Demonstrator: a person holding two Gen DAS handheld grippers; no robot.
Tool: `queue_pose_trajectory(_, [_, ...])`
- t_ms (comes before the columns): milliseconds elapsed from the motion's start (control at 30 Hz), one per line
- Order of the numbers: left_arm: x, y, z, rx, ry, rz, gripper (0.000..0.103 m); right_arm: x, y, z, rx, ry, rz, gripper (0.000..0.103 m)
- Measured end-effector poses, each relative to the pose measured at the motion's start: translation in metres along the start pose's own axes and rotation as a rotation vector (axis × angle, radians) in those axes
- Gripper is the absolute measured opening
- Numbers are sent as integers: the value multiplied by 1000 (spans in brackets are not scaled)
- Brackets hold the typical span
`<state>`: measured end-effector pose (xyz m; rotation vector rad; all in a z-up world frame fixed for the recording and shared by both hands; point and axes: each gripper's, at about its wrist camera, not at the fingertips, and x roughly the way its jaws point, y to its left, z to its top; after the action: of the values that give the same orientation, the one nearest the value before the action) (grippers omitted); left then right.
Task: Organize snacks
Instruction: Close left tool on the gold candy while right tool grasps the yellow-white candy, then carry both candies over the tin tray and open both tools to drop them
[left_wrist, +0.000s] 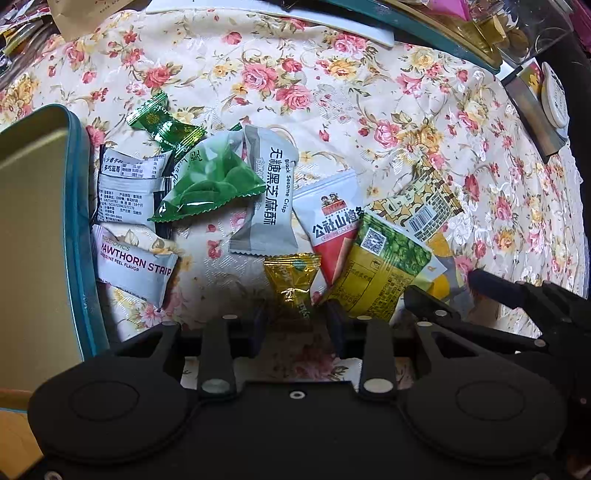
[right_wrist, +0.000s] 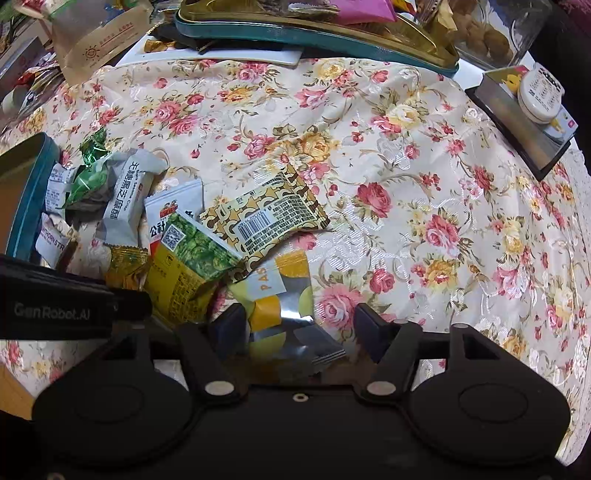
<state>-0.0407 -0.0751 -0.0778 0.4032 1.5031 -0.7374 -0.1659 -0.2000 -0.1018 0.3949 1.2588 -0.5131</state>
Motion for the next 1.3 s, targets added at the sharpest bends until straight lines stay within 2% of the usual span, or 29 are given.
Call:
queue_pose_trajectory(100, [2, -1, 3, -6, 4, 4, 44, -2, 1, 1, 3, 12, 6, 41])
queue_pose_trajectory(200, [2, -4, 3, 6, 5, 14, 44, -3, 1, 2, 11, 26, 15, 38])
queue_pose_trajectory(333, [5, -10, 4, 16, 3, -5, 33, -5, -5, 4, 49, 46, 33, 35])
queue_pose_trajectory(433, [7, -12, 4, 1, -2, -34, 27, -5, -10, 6, 87, 64, 53, 35])
queue_pose_trajectory(667, [-18, -12, 2, -7, -81, -90, 27, -19, -24, 14, 165, 47, 58, 34])
queue_pose_trajectory(833, [-24, -14, 4, -1, -101, -90, 27, -35, -36, 26, 246, 27, 99, 34])
queue_pose_trajectory(1000, [-44, 5, 4, -70, -129, -100, 27, -44, -40, 34, 311, 15, 93, 34])
queue_pose_trajectory(1167, [-74, 29, 14, -161, -201, -40, 27, -47, -44, 42, 395, 29, 108, 34])
queue_pose_trajectory(1300, [-104, 51, 17, -221, -260, 39, 27, -49, -35, 49, 397, 16, 93, 34])
